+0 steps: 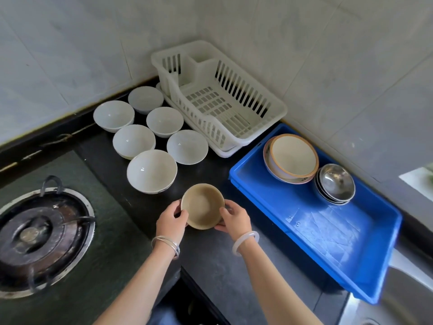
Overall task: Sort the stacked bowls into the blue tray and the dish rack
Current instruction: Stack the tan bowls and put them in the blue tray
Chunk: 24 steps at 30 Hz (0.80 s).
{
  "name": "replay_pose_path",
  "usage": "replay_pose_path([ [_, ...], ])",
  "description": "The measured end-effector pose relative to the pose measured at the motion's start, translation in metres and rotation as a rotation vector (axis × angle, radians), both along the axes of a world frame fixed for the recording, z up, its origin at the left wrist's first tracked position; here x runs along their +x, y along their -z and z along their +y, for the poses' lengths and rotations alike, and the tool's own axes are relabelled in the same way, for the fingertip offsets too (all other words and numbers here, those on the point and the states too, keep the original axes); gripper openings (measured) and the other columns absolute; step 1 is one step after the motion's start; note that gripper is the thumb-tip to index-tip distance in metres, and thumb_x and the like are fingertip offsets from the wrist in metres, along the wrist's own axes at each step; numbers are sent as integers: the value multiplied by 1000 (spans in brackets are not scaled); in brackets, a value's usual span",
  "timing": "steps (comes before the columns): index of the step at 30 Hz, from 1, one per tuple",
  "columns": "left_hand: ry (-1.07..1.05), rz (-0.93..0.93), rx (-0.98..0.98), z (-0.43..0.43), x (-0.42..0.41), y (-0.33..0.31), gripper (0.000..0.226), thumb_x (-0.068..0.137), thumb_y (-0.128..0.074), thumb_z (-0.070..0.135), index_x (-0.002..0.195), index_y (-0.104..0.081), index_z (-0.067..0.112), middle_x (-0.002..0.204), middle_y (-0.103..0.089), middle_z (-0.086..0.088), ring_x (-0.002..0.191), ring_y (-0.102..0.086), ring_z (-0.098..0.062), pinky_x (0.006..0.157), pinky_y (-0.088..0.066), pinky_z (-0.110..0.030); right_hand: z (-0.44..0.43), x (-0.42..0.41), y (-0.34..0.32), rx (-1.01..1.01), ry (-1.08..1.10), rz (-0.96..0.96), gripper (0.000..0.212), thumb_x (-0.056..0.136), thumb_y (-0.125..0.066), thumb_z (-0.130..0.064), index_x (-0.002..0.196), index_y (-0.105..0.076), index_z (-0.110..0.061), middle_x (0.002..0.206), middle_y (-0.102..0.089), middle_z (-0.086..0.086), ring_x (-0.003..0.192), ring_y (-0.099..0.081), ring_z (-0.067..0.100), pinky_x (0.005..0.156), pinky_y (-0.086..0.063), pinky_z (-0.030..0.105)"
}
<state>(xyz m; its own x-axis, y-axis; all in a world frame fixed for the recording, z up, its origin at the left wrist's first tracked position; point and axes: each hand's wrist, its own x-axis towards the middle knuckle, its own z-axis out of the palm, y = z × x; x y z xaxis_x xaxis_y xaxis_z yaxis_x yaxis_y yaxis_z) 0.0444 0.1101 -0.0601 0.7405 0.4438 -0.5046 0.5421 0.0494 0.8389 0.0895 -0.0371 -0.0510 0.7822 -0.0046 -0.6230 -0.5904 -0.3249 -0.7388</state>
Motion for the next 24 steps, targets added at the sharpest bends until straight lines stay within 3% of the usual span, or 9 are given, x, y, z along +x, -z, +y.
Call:
replay_pose_path([
  [4,104,-86,-55,-28,22,-24,26,85,-52,7,107,-64,15,104,-68,-9,91,-64,-22,82,-57,-40,-37,1,-19,66,165,-93,26,94,-52,-20,119,-56,-22,100,-65,1,79,-69,13,58,-58,21],
  [8,256,-141,-106,-71,43,-44,15,85,-57,12,92,-63,24,100,-69,-7,93,-67,-22,82,-57,-40,-87,-2,-35,153,331,-136,22,92,-50,-13,111,-59,-19,91,-67,2,59,-69,9,58,-57,22],
  [12,377,-105,-212,-127,59,-50,17,84,-58,5,95,-60,18,107,-67,-13,99,-65,-26,85,-56,-43,-139,-10,-41,190,509,-137,25,89,-47,-7,110,-60,-13,86,-63,2,48,-63,10,55,-55,23],
  [16,538,-40,-286,-193,69,-47,24,83,-58,-1,104,-57,10,113,-63,-19,99,-62,-29,87,-55,-44,-192,-24,-41,210,705,-131,21,91,-43,-4,105,-58,-10,86,-60,5,49,-67,15,47,-53,22],
  [20,651,46,-375,-254,76,-43,35,84,-55,-7,118,-52,-5,111,-61,-21,92,-58,-26,69,-55,-26,-240,-36,-31,189,894,-106,16,91,-44,-3,92,-58,-11,91,-60,10,68,-68,27,50,-55,25],
  [24,663,92,-412,-303,82,-37,34,86,-52,-9,120,-49,-10,104,-56,-16,95,-54,-26,56,-53,-14,-274,-37,-20,213,1049,-99,21,88,-45,2,75,-57,-9,84,-58,13,76,-64,32,52,-56,26],
])
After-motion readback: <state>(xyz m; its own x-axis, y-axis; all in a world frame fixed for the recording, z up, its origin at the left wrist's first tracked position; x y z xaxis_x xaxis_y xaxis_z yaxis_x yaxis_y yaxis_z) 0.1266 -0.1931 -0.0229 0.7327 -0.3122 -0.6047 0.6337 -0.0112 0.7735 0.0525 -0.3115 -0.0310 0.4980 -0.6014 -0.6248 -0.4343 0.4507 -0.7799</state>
